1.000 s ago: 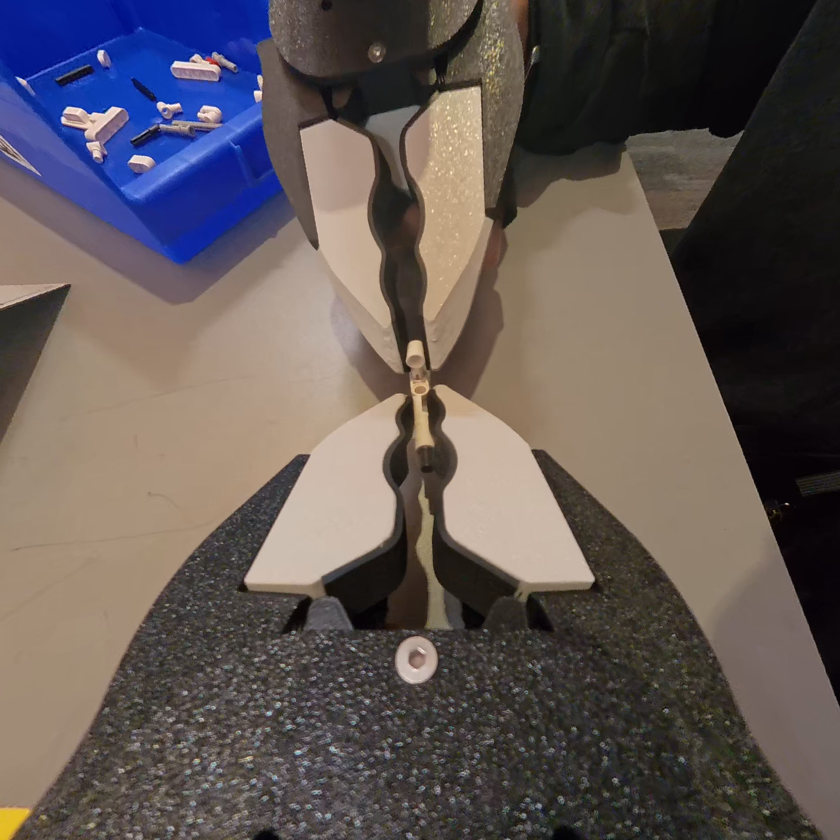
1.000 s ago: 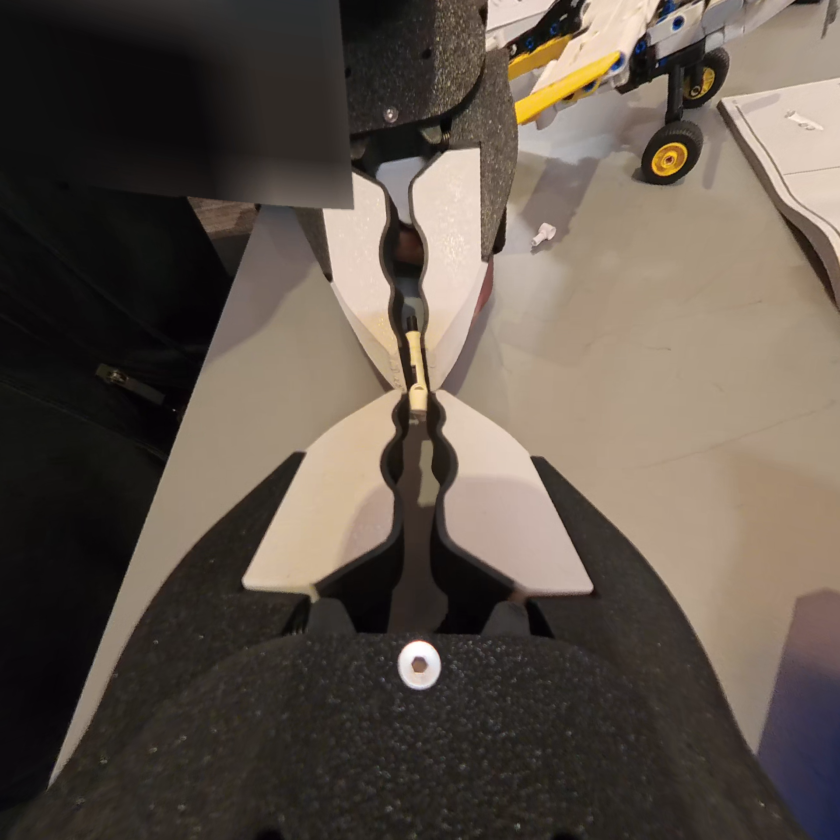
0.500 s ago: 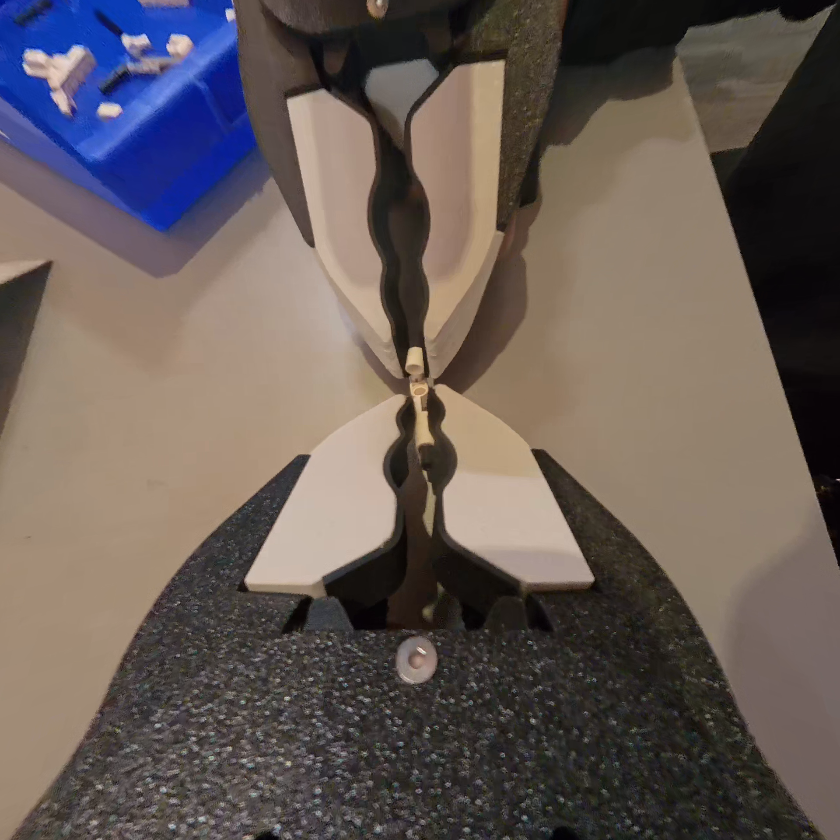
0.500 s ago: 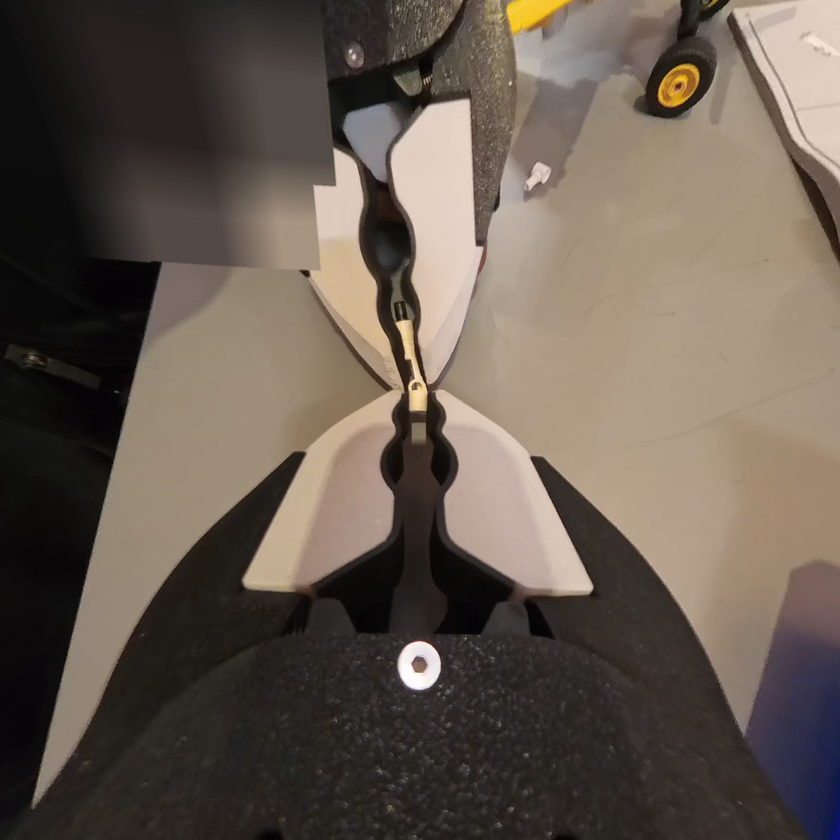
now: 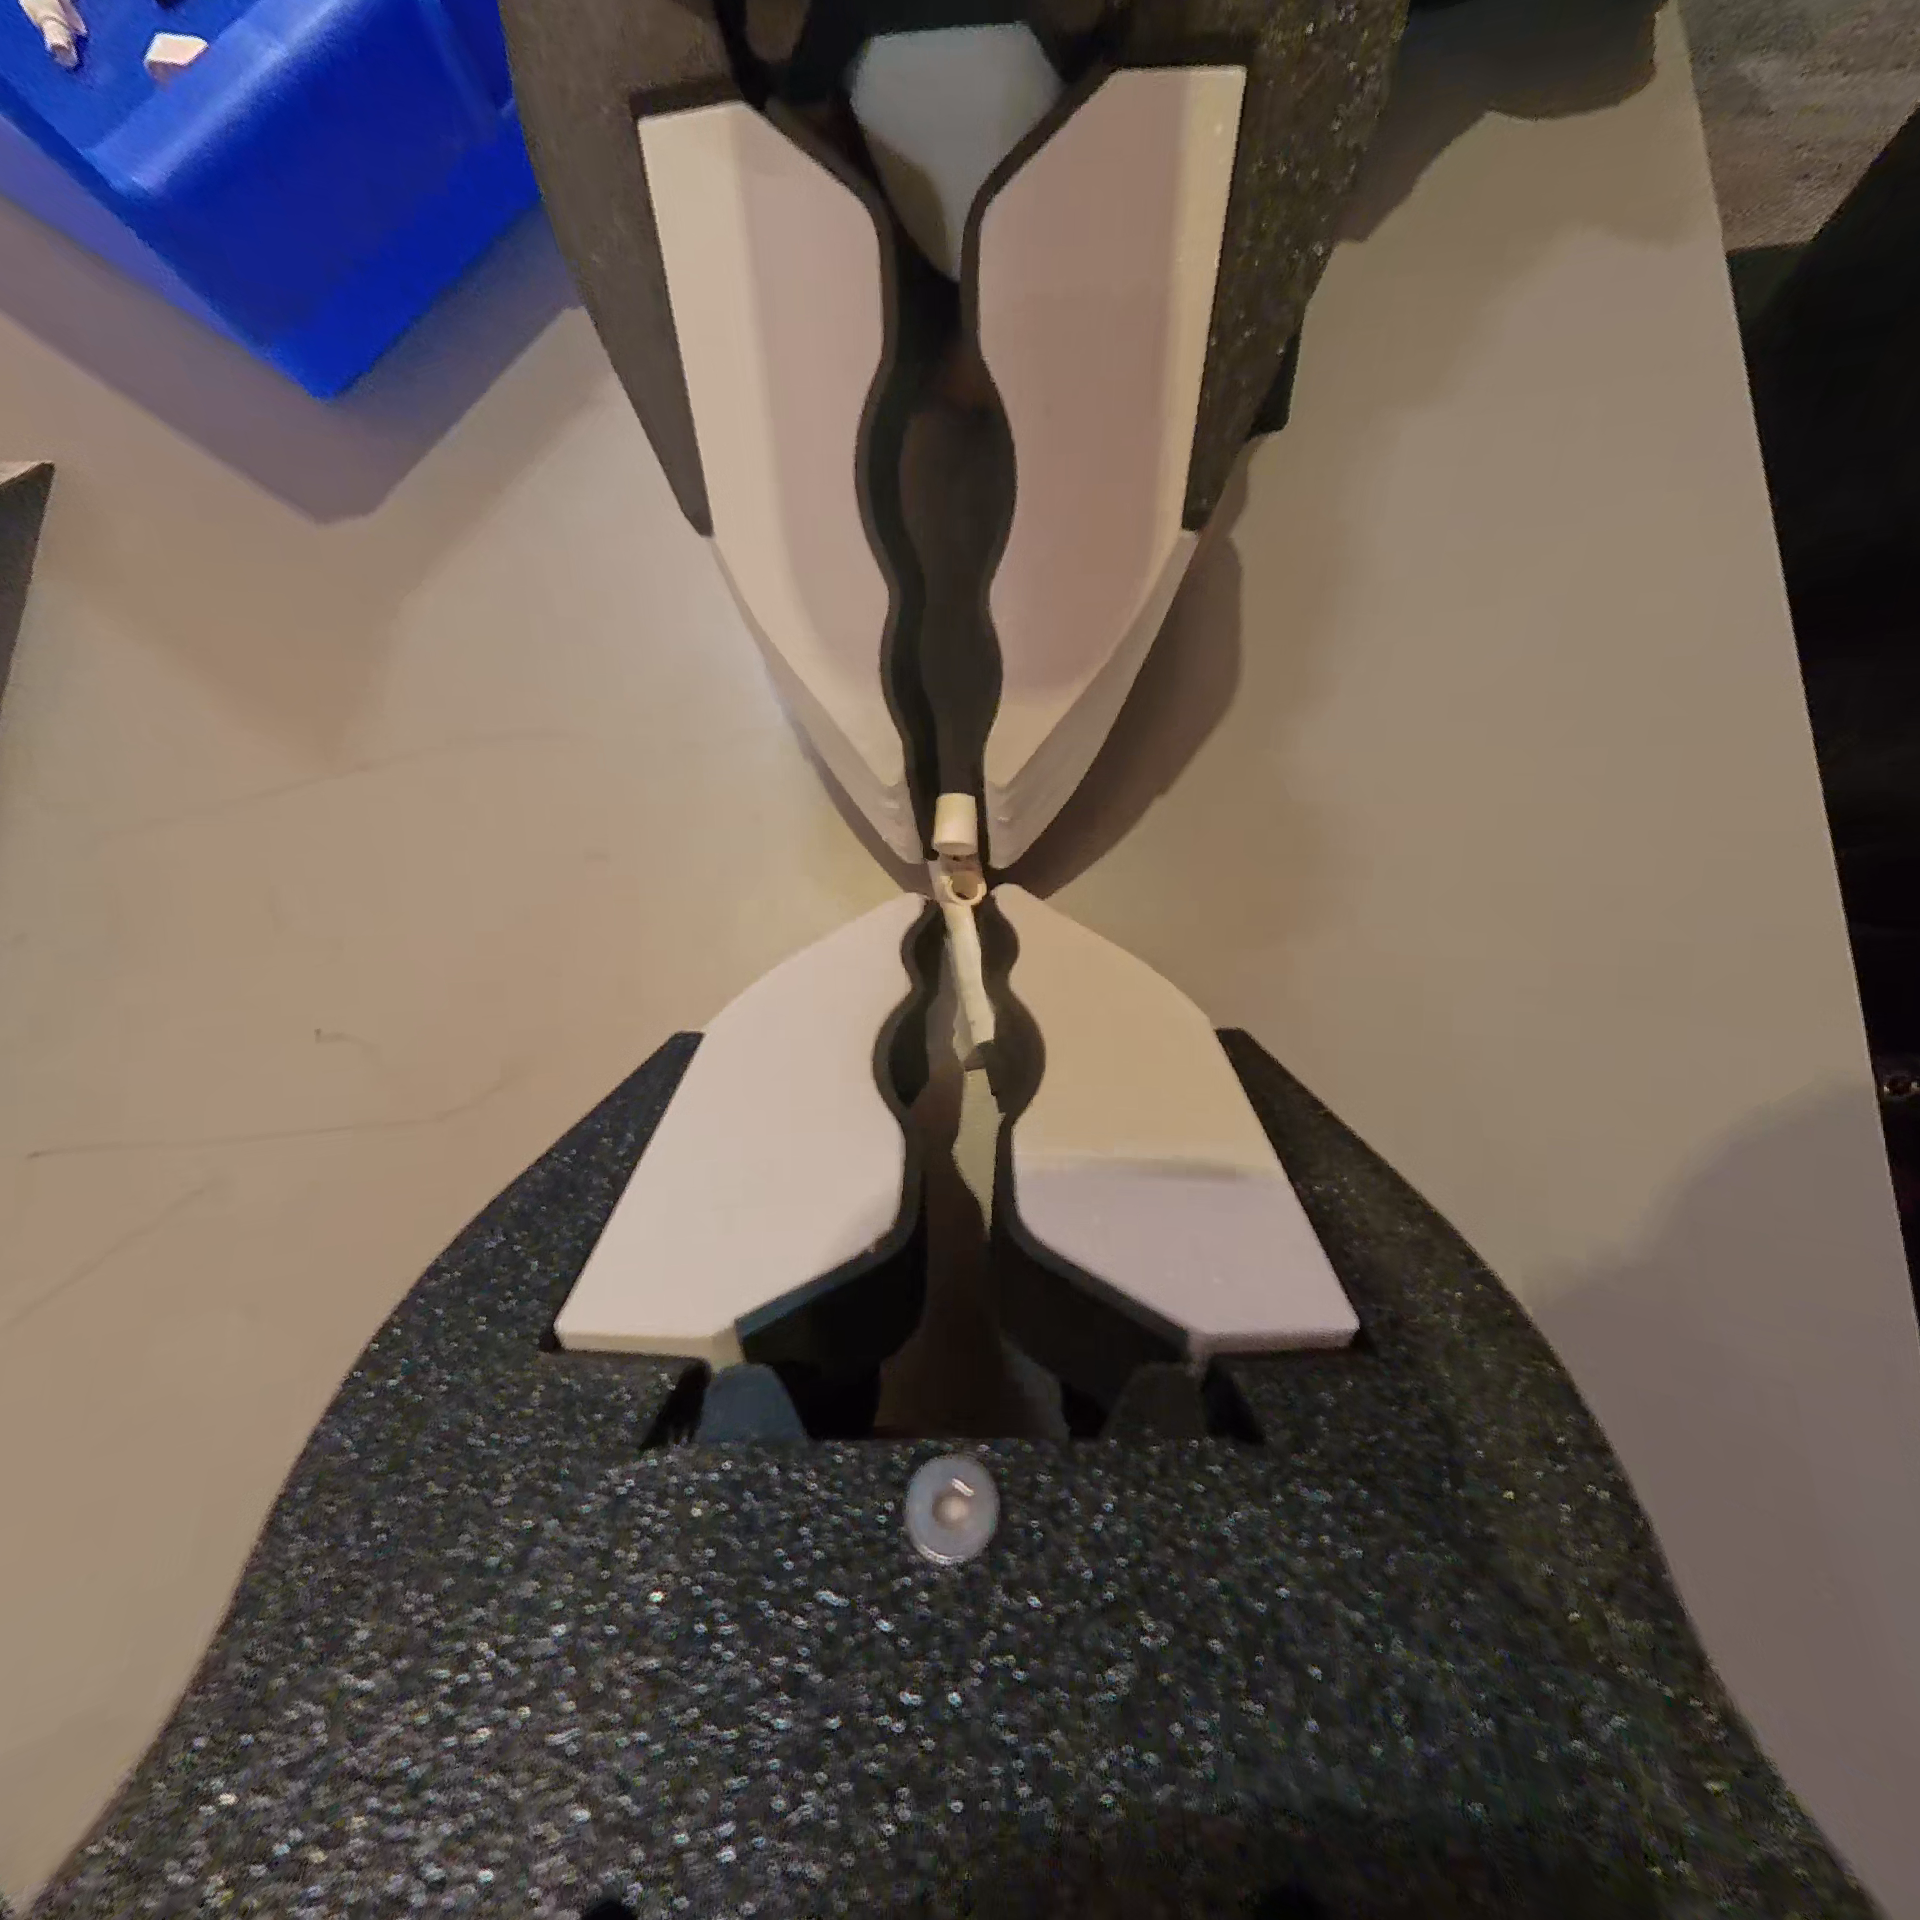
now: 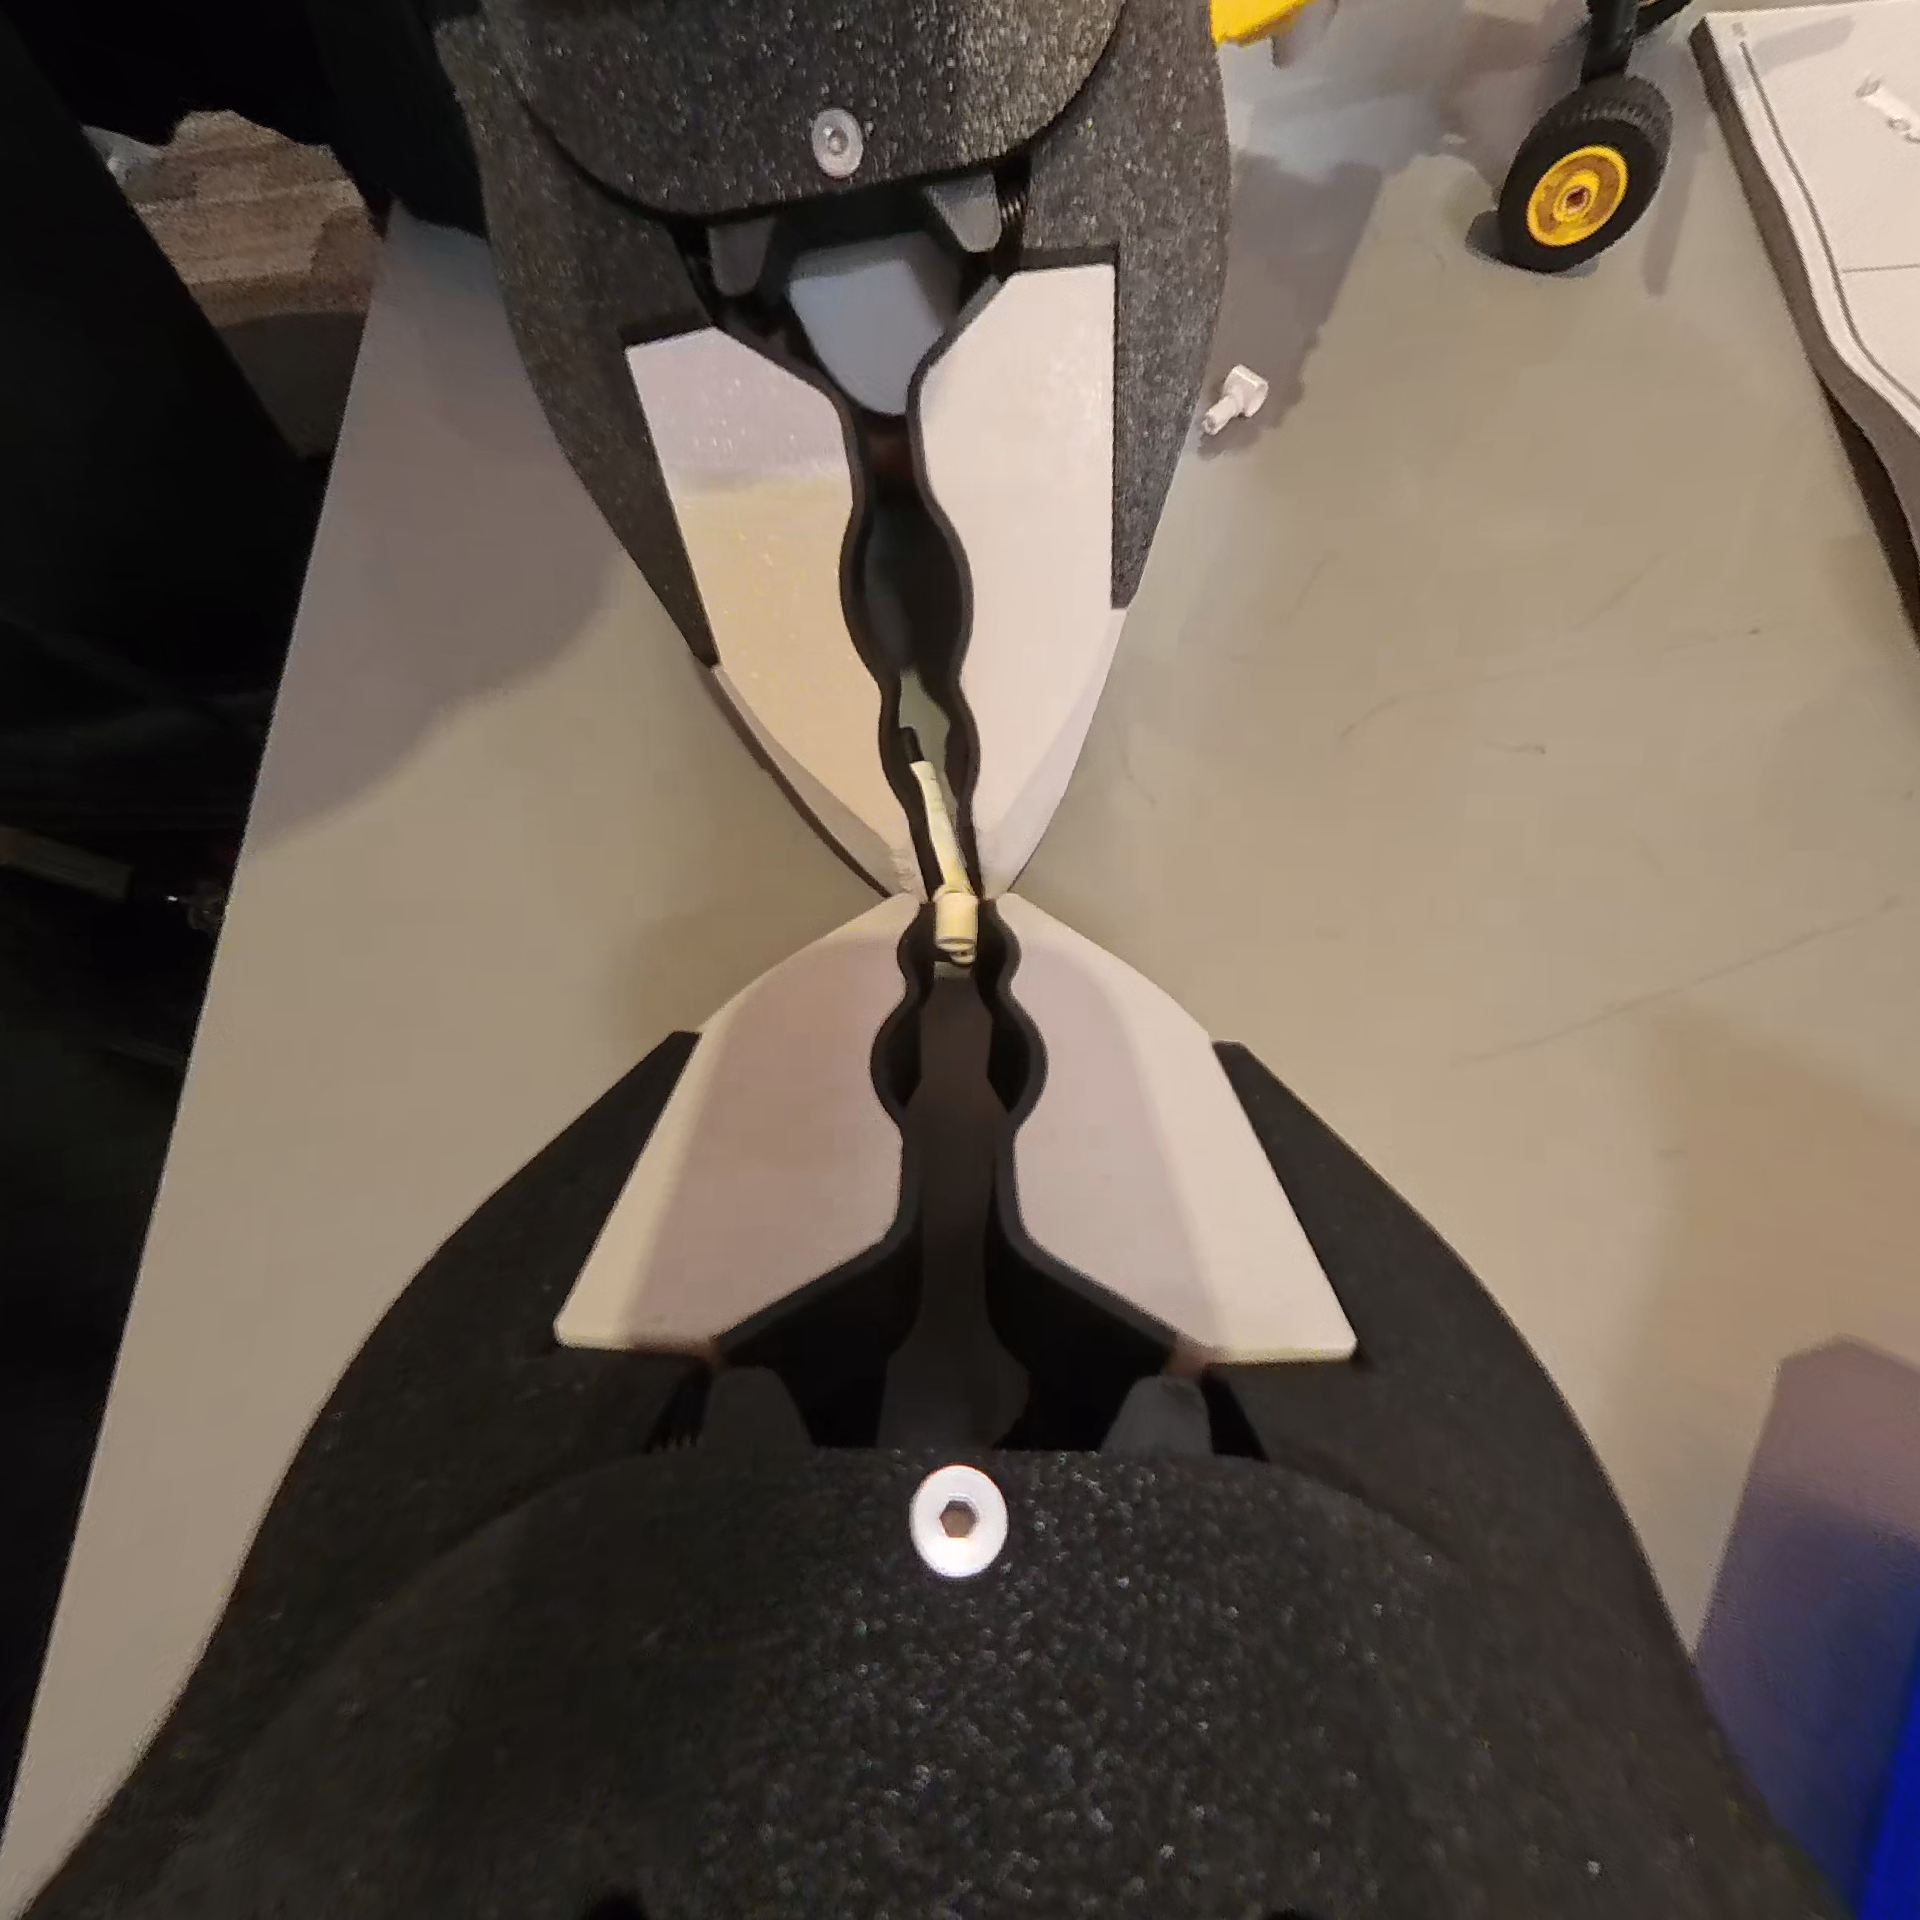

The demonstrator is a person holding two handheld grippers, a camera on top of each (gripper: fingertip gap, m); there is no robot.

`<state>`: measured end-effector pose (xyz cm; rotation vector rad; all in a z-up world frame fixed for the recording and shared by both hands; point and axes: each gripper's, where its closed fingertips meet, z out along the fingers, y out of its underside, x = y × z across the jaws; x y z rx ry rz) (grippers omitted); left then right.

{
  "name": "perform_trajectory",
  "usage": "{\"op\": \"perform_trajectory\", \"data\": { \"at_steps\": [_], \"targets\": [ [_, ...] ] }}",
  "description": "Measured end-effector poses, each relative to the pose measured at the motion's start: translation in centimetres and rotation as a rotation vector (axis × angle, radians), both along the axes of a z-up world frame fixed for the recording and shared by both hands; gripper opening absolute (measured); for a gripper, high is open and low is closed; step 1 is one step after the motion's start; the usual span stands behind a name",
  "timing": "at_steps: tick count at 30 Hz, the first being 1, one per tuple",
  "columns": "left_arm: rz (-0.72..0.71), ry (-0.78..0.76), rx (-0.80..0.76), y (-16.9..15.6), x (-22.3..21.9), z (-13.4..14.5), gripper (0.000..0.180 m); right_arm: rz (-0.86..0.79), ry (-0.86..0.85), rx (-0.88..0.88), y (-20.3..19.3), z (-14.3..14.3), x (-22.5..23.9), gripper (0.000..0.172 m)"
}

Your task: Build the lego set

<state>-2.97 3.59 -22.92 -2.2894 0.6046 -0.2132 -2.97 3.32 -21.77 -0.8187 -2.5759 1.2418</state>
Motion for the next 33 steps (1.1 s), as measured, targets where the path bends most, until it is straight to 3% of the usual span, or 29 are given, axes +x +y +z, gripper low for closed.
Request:
{"op": "perform_trajectory", "data": {
  "at_steps": [14, 26, 33],
  "targets": [
    [-0.004, 0.107, -0.048, -0.8, -0.6, -0.3, 0.021, -0.042, -0.188, -0.064, 0.2, -0.4, -0.4, 0.007],
    [-0.035, 0.226, 0.018, -0.5, -1.1, -0.3, 0.009, -0.041, -0.184, -0.082, 0.2, -0.2, -0.3, 0.007],
    [-0.018, 0.073, 0.047, 0.0, -0.4, 0.2, 0.008, -0.017, -0.122, -0.098, 0.7, 0.3, 0.0, 0.007]
  ]
}}
